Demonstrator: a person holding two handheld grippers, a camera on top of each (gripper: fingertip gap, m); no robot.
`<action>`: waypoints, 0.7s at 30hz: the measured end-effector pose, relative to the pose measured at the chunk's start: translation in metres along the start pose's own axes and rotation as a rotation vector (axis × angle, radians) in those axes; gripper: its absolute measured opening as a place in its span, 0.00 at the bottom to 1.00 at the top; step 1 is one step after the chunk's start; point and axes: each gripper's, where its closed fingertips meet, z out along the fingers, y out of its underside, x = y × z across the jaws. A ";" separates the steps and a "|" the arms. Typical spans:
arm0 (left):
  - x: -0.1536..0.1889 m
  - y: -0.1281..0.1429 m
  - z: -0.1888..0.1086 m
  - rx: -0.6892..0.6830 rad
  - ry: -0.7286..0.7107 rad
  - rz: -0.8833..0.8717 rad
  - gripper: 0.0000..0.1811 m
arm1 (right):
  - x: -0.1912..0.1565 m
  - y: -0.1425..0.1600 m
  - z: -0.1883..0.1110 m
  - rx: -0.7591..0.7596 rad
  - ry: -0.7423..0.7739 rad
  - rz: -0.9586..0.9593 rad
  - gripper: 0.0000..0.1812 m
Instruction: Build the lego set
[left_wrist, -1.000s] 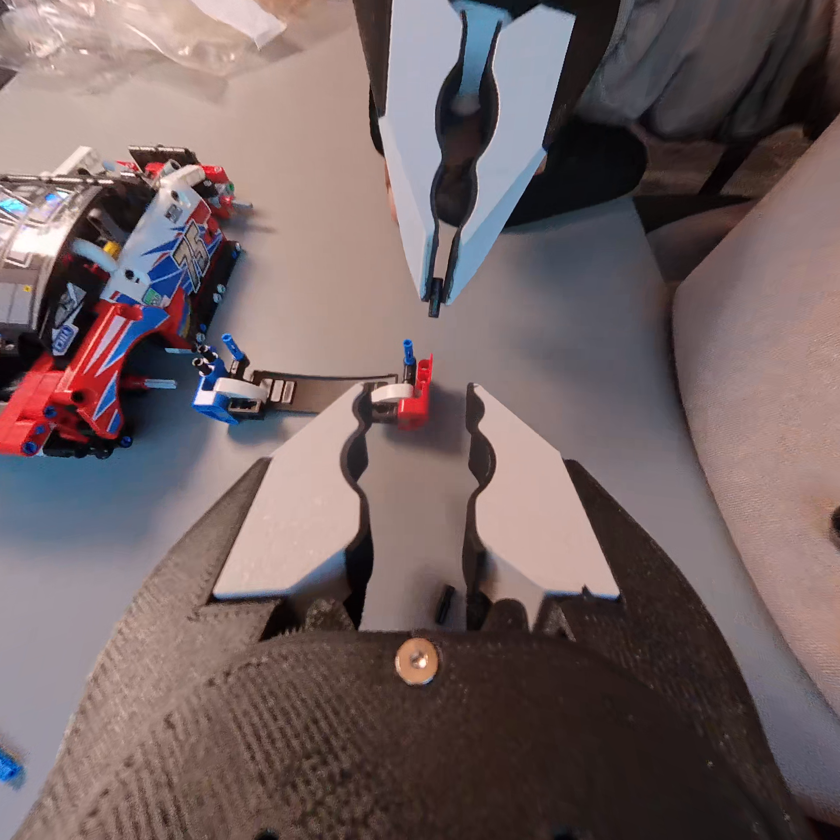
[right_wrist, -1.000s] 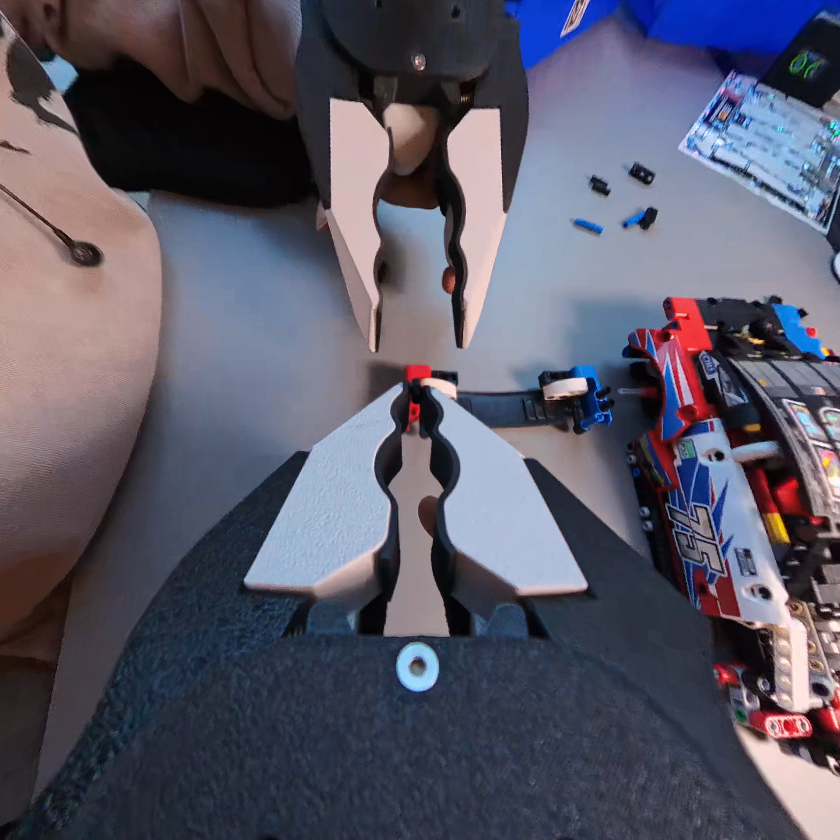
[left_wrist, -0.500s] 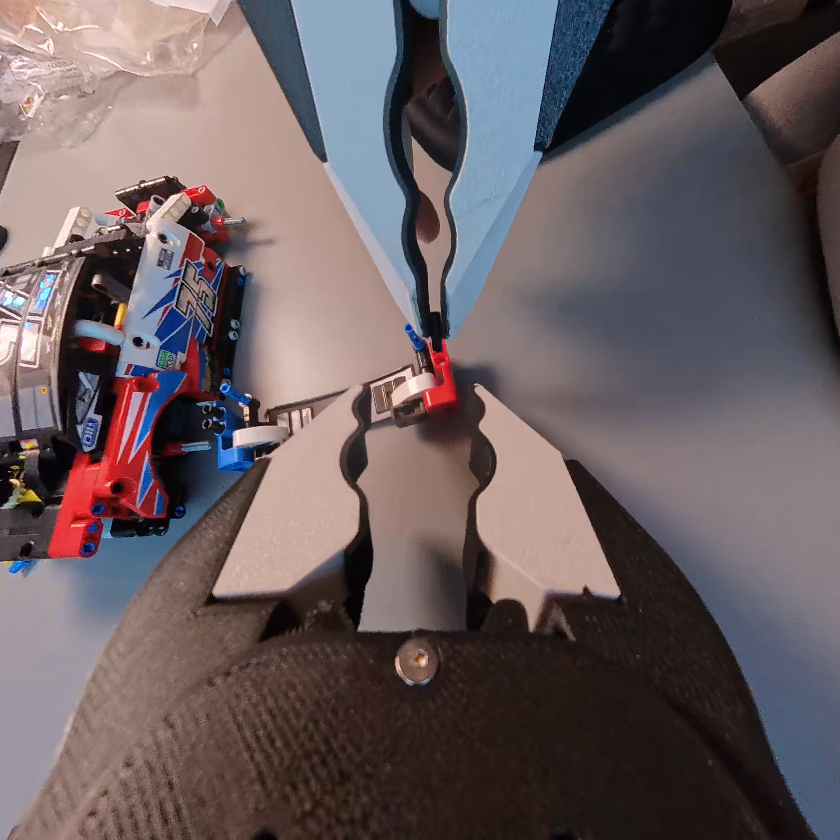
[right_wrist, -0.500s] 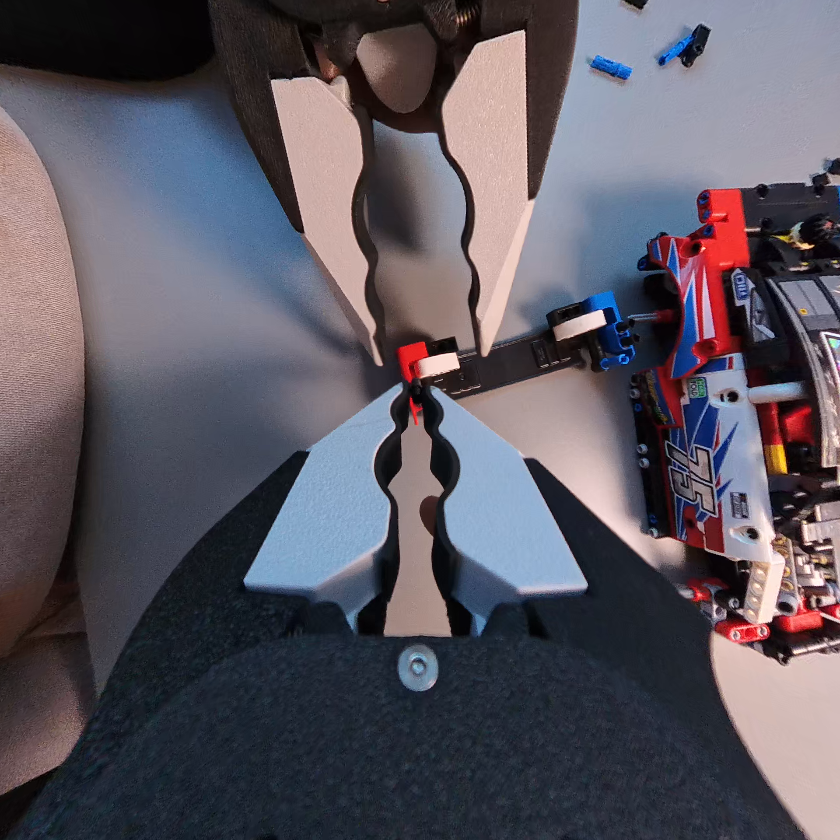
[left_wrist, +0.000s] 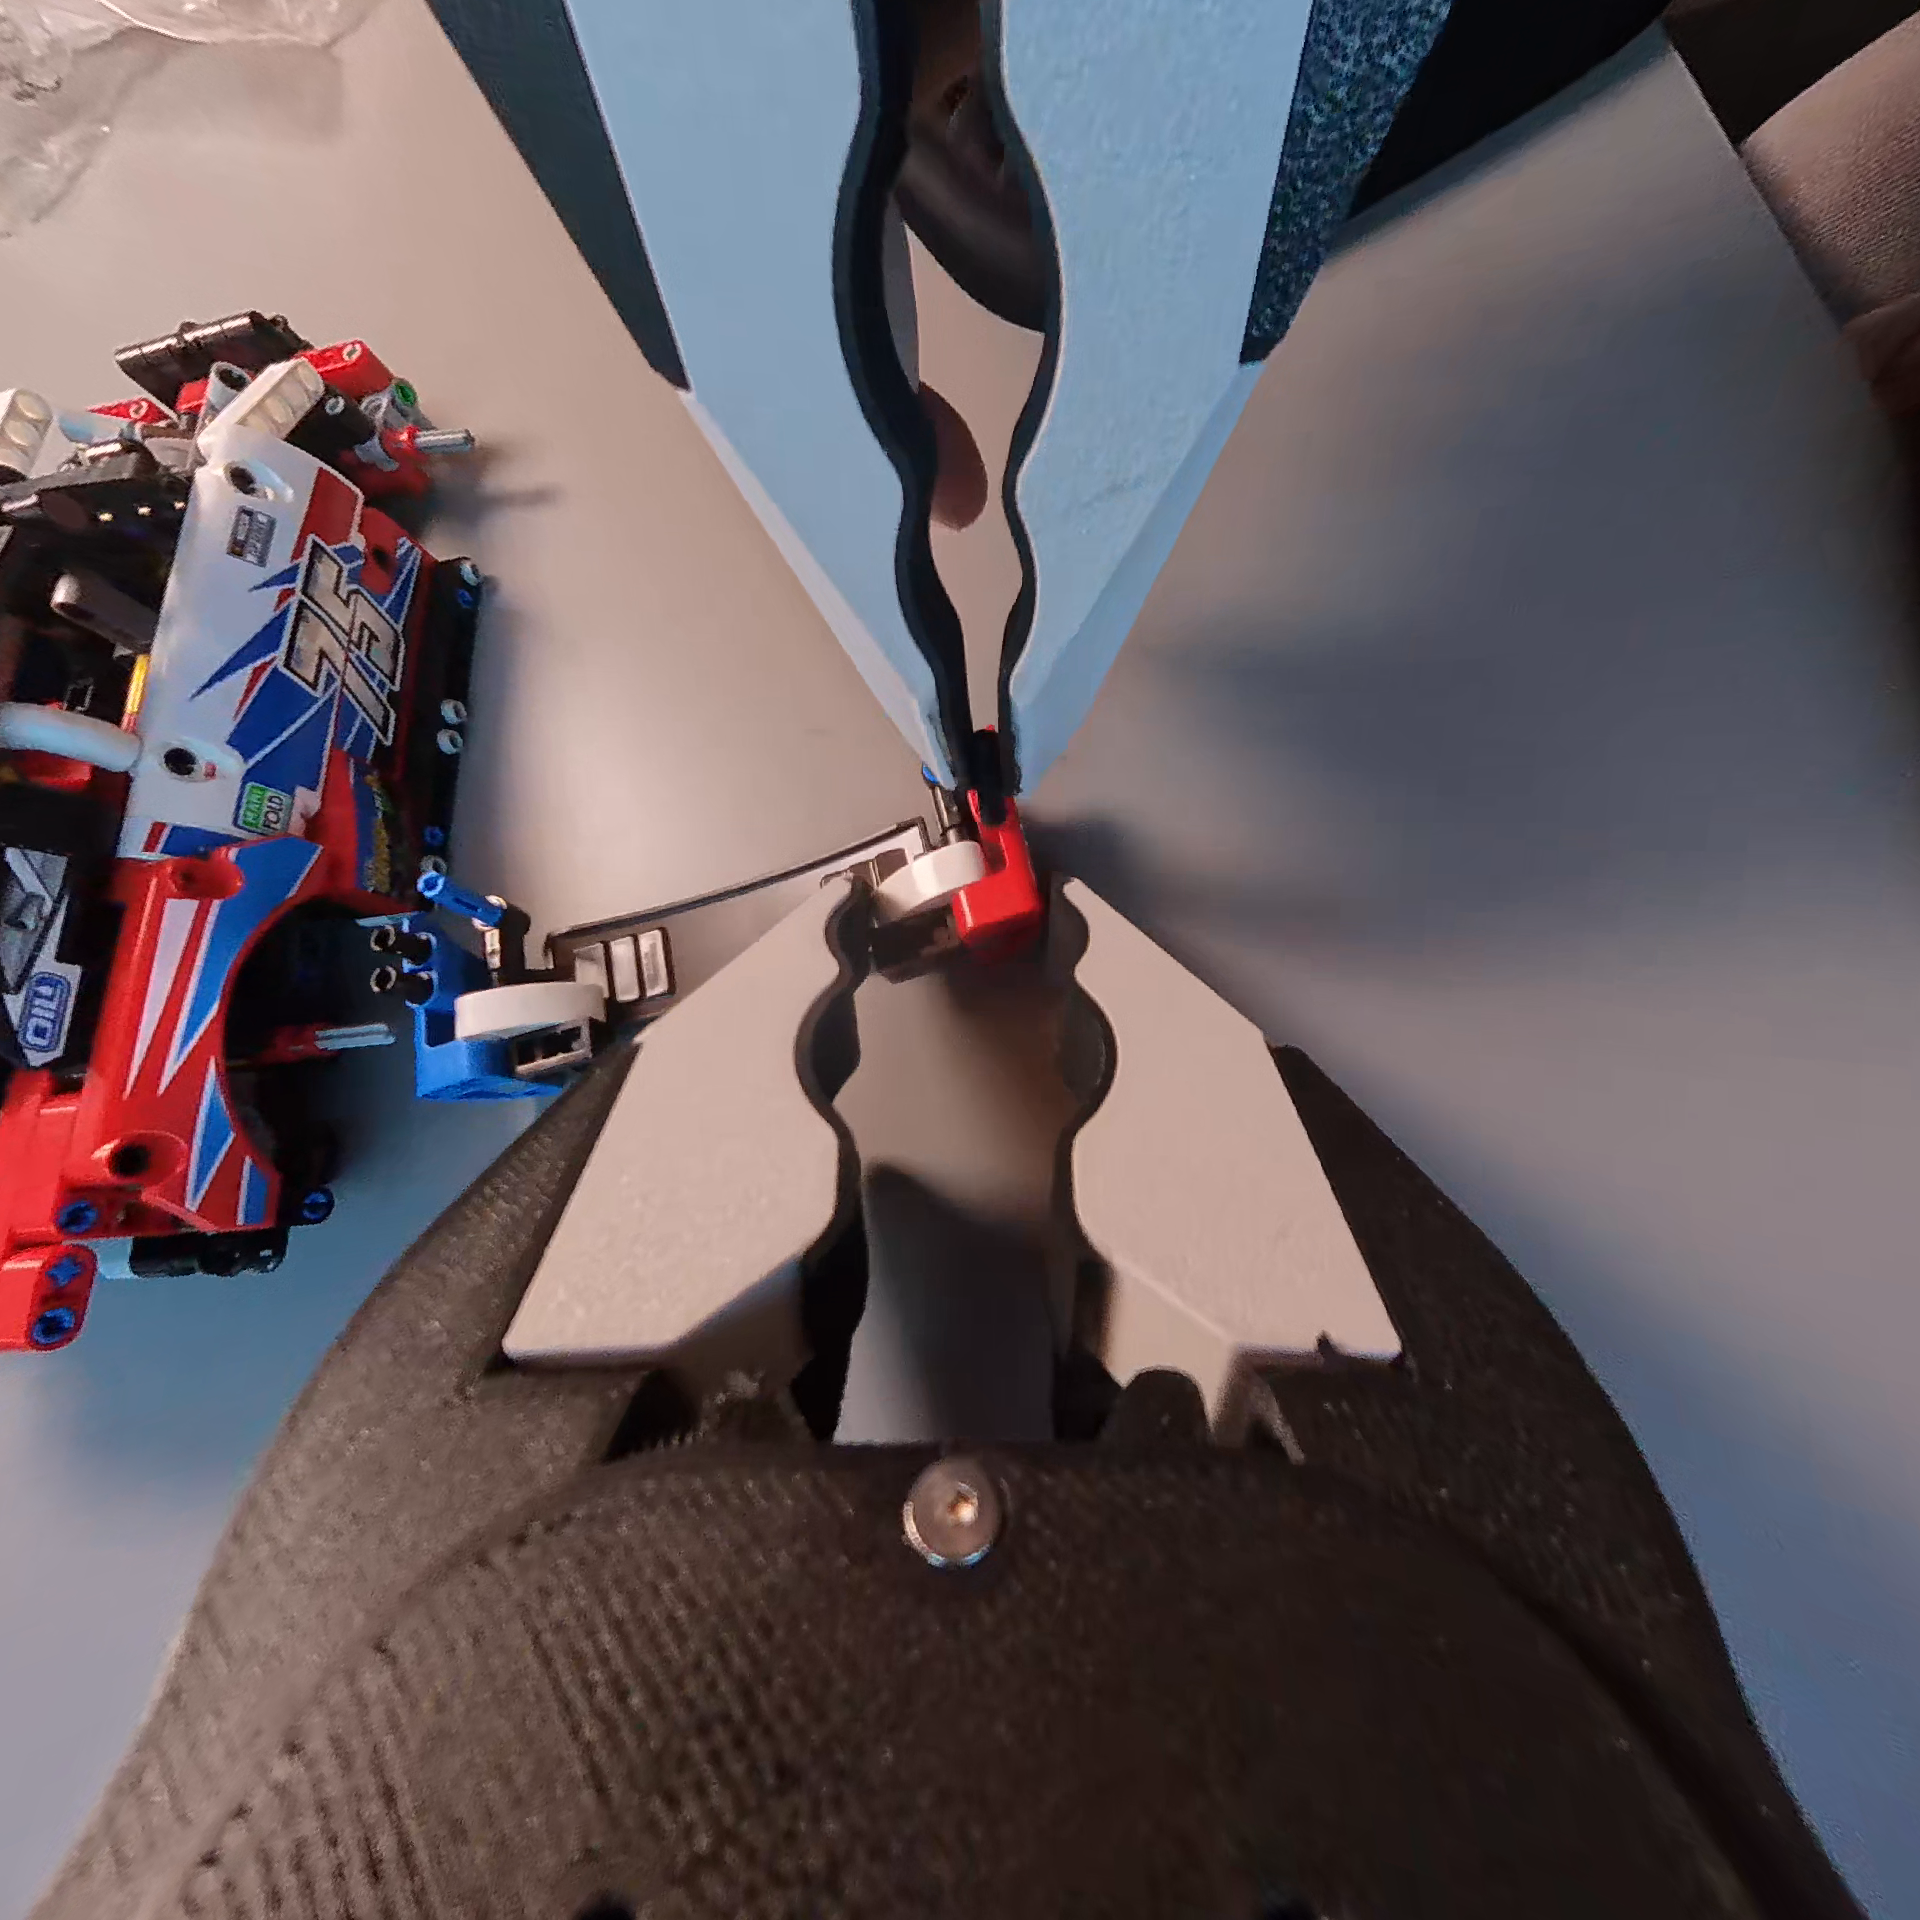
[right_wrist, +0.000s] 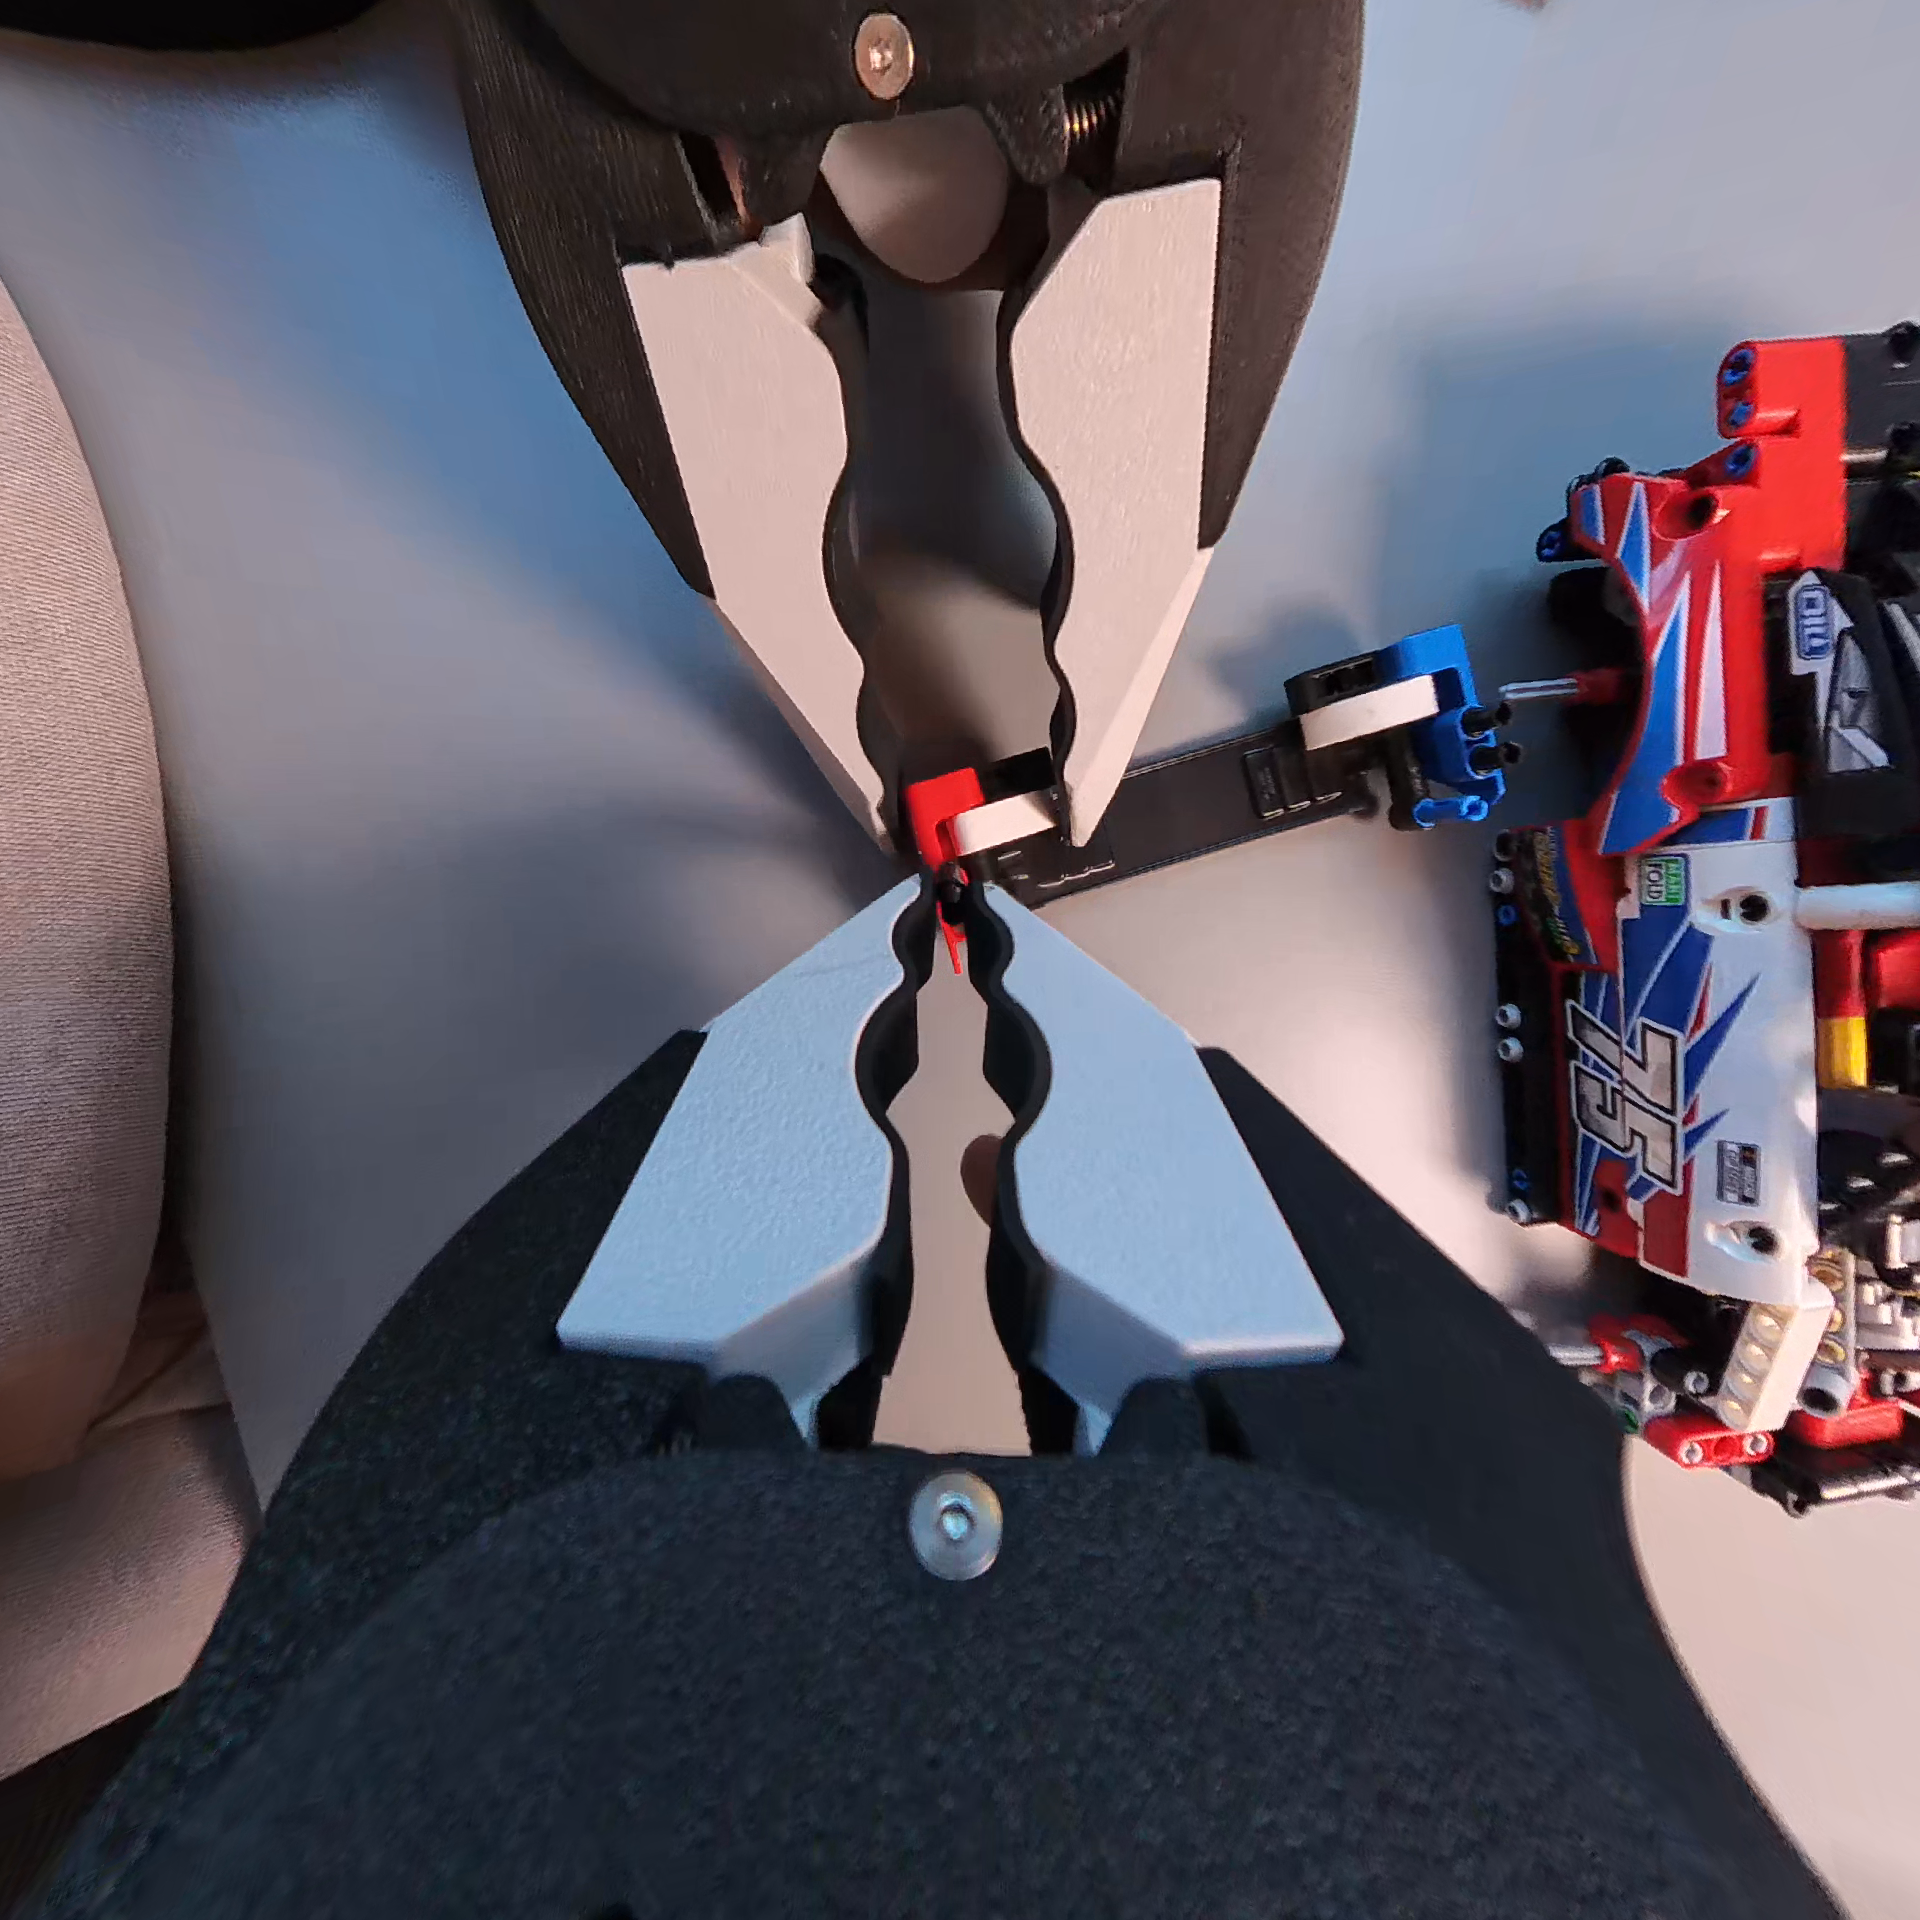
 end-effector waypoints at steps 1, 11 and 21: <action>0.000 0.000 0.000 0.003 -0.002 -0.002 0.17 | 0.000 0.000 0.000 -0.010 0.004 -0.001 0.01; 0.000 -0.002 0.000 0.032 -0.029 -0.009 0.17 | 0.001 0.005 0.000 -0.165 0.035 0.005 0.01; -0.001 -0.001 0.000 0.049 -0.058 -0.028 0.17 | 0.002 0.003 0.001 -0.205 0.073 0.070 0.01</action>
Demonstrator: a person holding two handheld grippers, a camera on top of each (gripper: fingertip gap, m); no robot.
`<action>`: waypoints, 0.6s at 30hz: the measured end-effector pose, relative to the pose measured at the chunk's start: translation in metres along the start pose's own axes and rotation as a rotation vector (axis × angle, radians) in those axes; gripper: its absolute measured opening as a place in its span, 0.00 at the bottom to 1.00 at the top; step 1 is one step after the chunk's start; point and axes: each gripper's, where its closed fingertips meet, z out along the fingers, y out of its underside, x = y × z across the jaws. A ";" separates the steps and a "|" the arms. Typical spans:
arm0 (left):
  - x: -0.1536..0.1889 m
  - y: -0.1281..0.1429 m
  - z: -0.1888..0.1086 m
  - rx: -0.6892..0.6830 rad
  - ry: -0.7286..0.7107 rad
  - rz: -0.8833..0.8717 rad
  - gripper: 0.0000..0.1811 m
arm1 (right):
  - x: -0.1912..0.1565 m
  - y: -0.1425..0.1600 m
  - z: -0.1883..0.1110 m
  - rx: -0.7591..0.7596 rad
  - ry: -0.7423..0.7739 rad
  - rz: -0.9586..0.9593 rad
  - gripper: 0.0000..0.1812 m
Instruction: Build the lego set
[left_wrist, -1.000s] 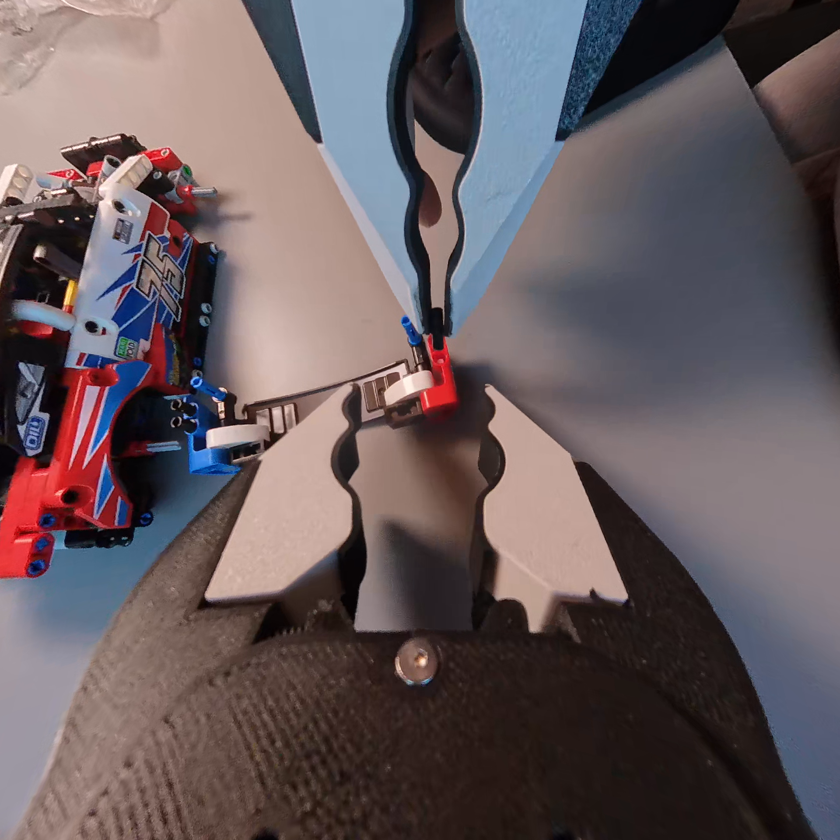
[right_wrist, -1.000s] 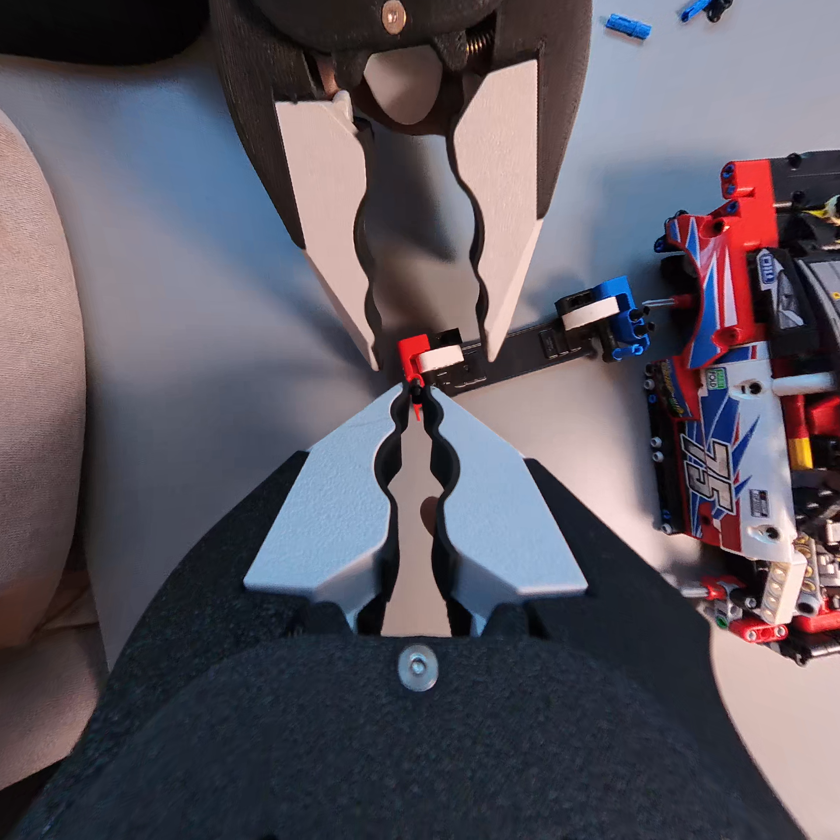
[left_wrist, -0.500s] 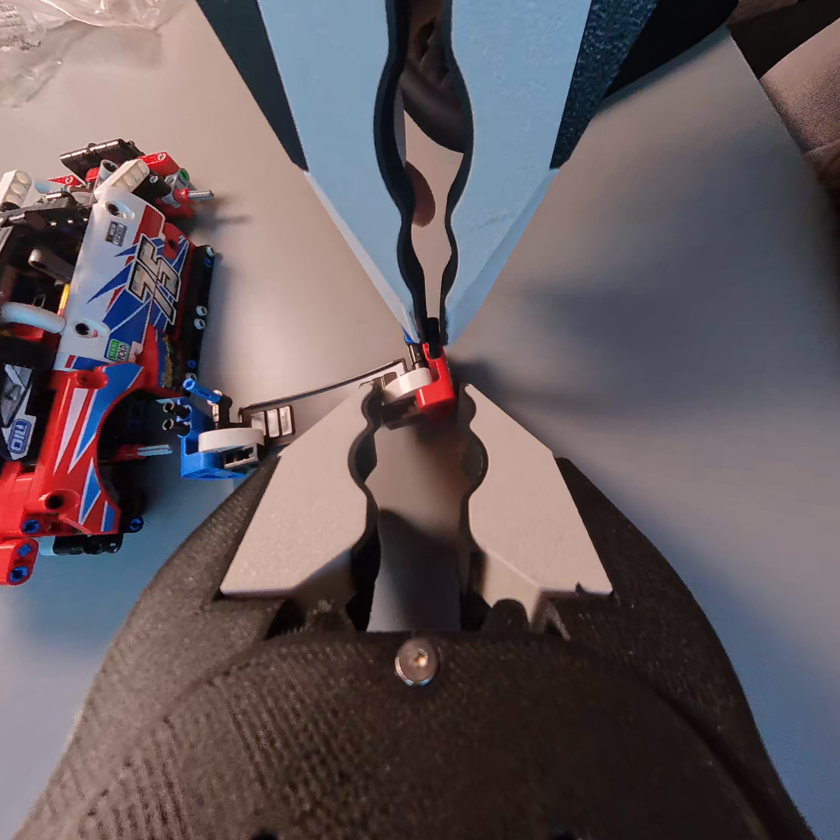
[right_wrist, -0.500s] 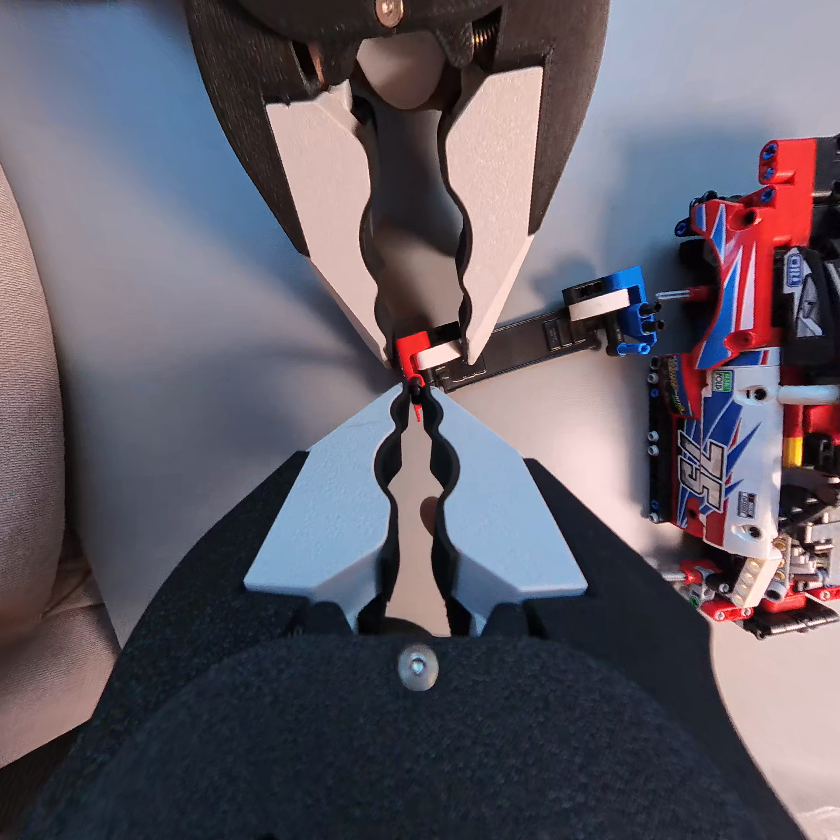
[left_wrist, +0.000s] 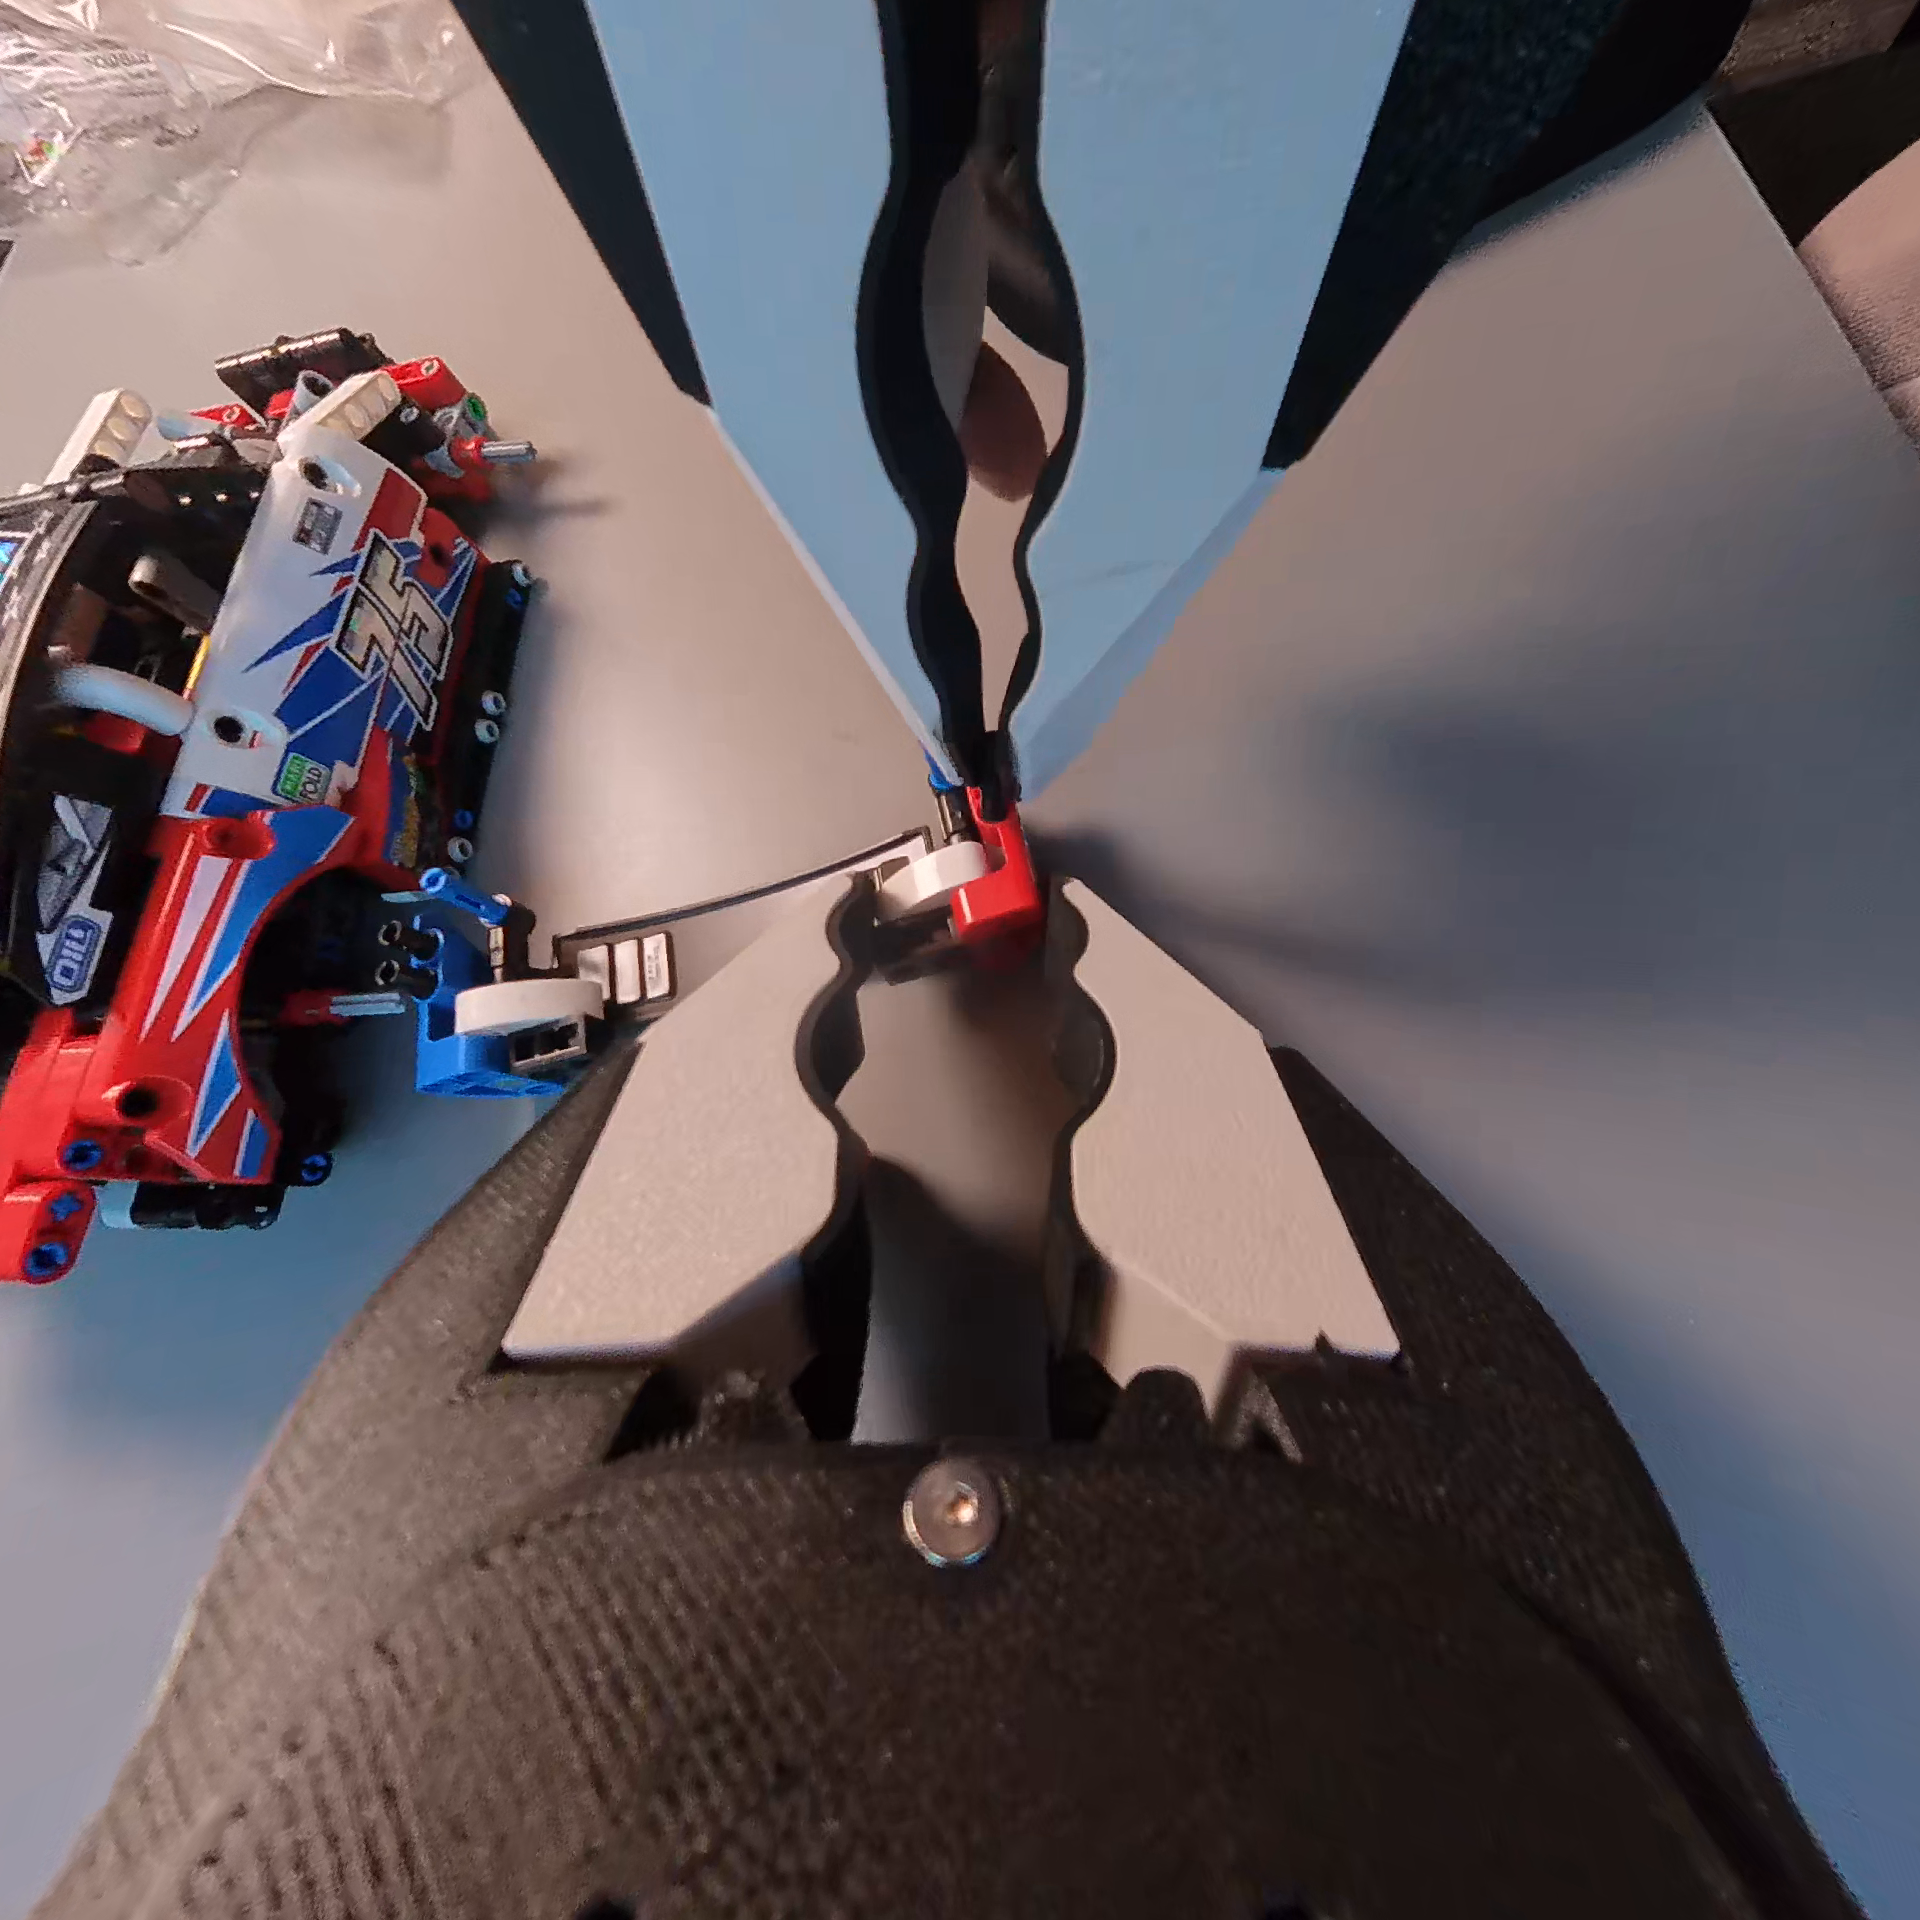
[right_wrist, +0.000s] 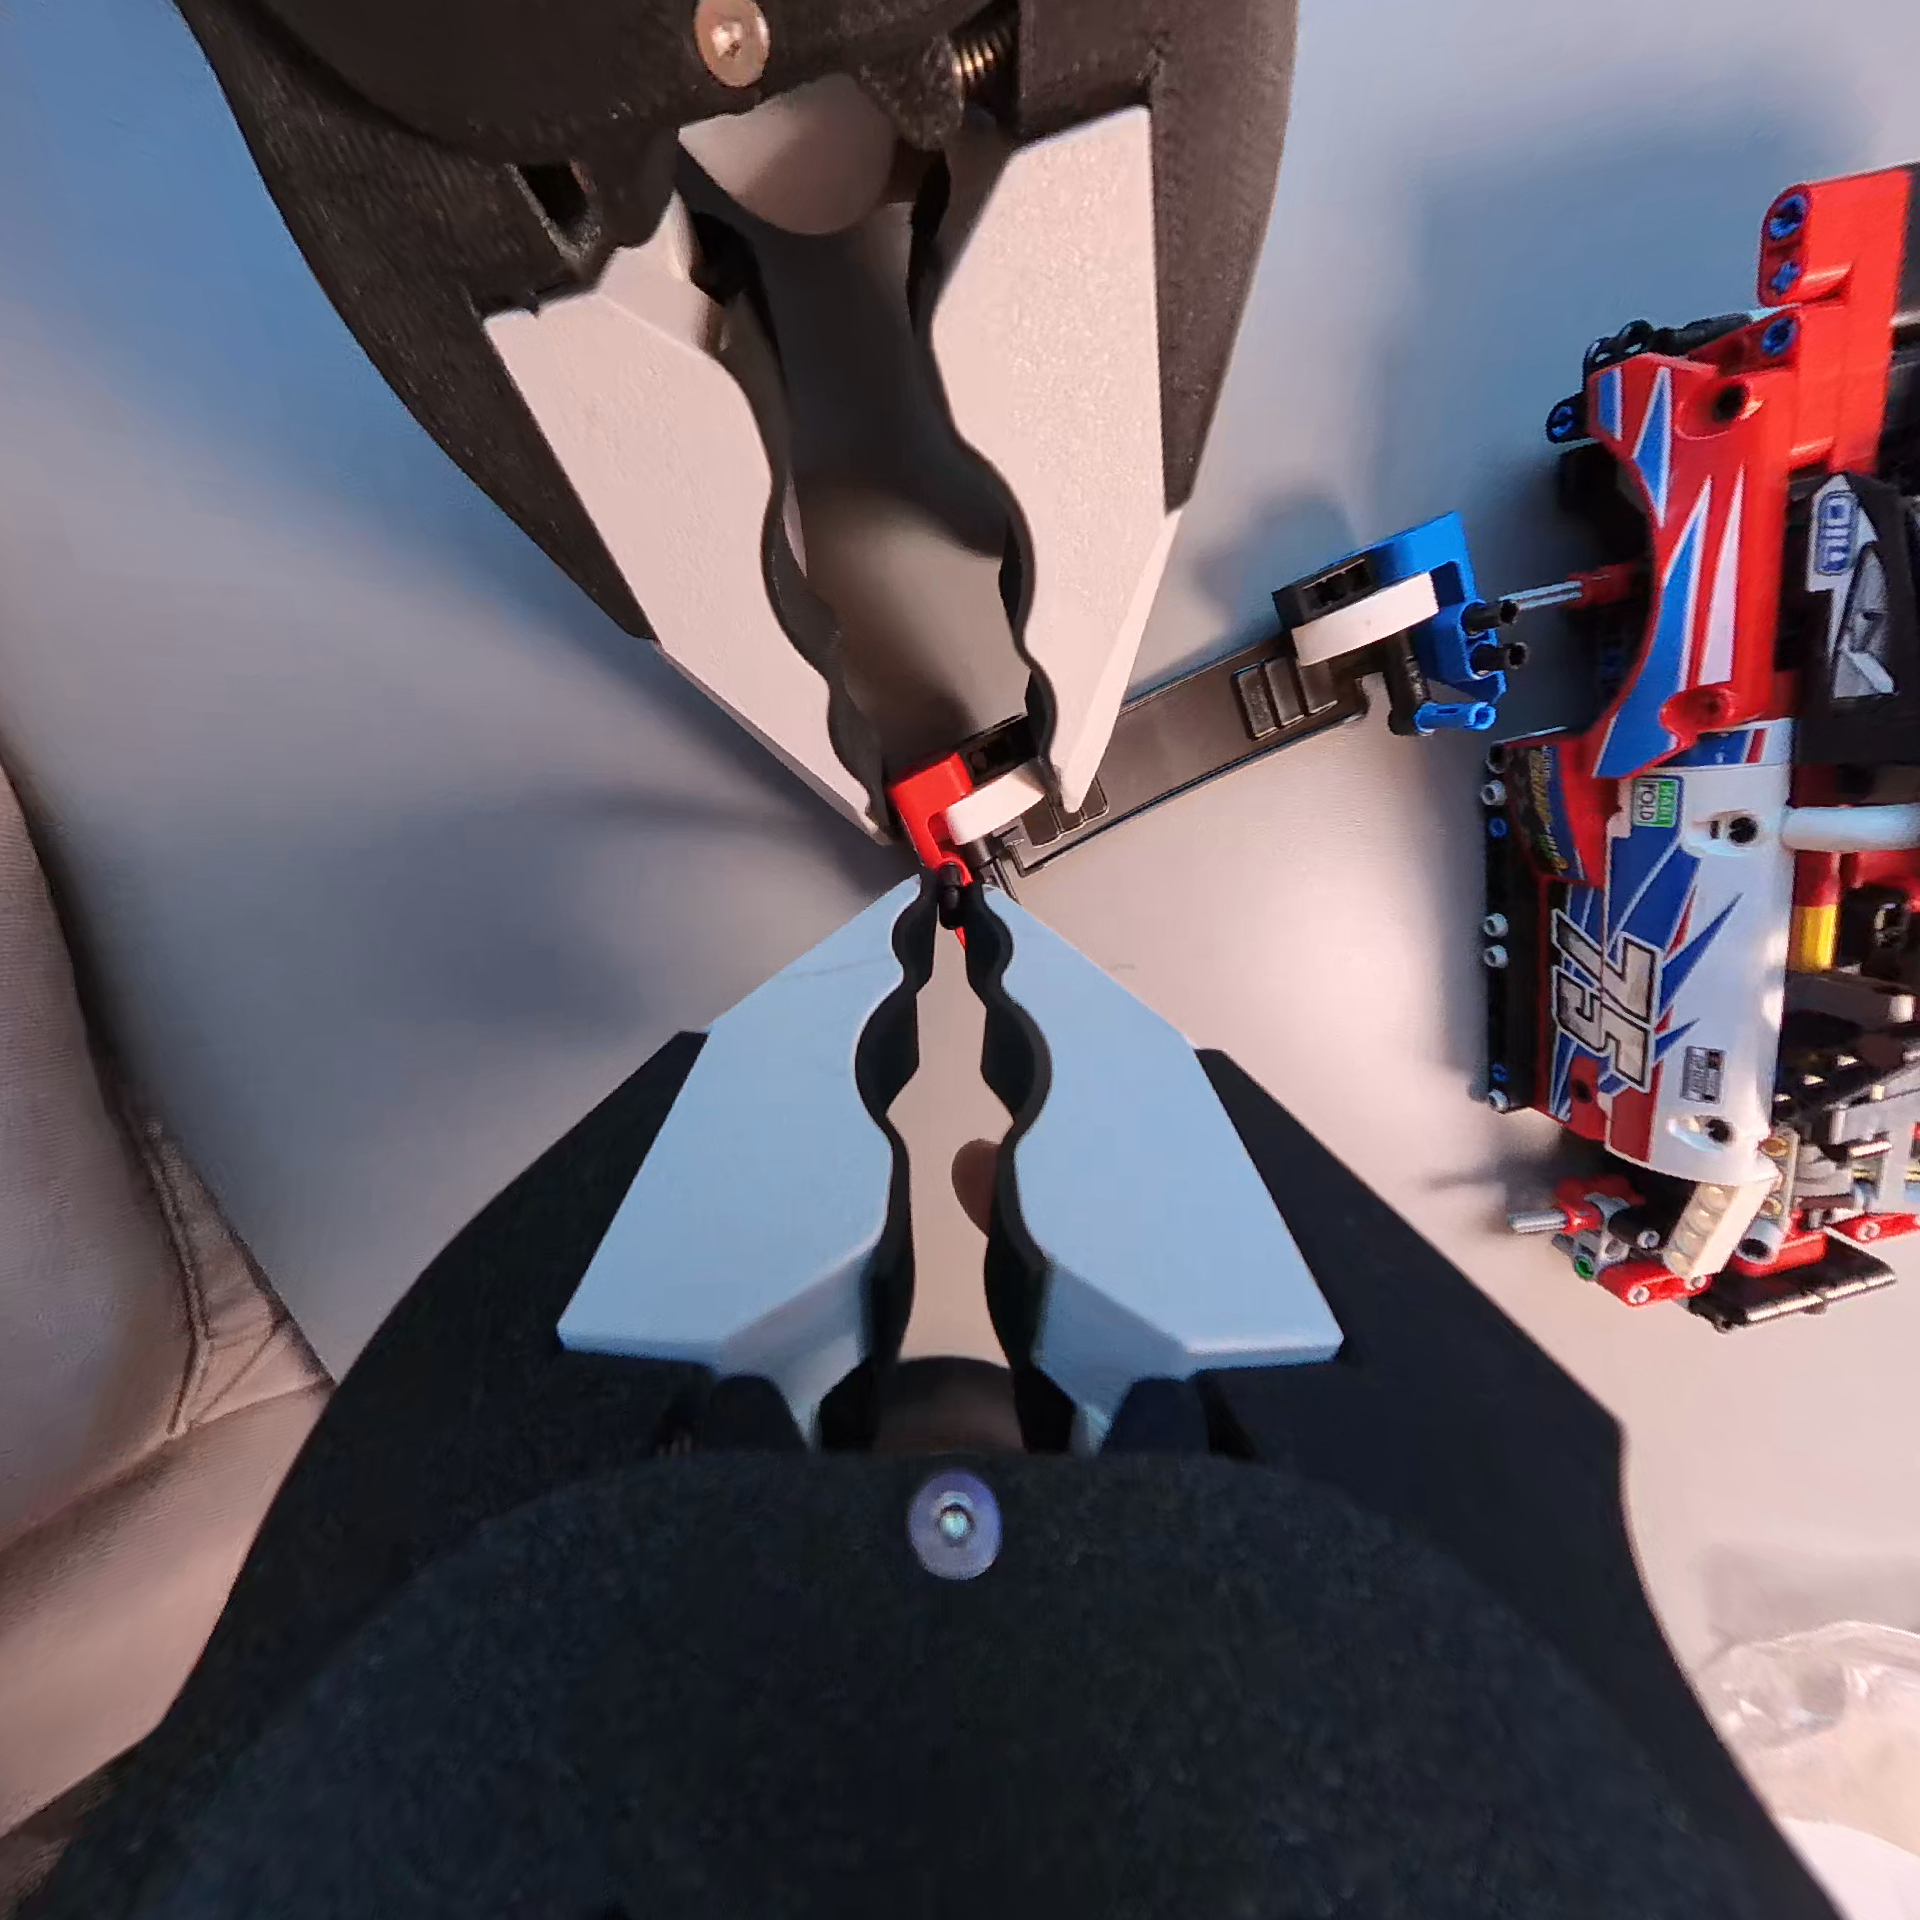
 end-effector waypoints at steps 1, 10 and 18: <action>0.000 0.000 0.000 -0.001 0.000 0.000 0.17 | -0.001 0.000 0.000 -0.013 0.001 -0.013 0.01; 0.004 -0.002 0.001 0.002 0.006 -0.007 0.17 | -0.002 -0.001 0.000 -0.046 -0.034 0.055 0.01; 0.006 -0.002 -0.001 0.008 0.034 -0.023 0.17 | 0.011 -0.006 -0.011 0.217 -0.066 0.250 0.01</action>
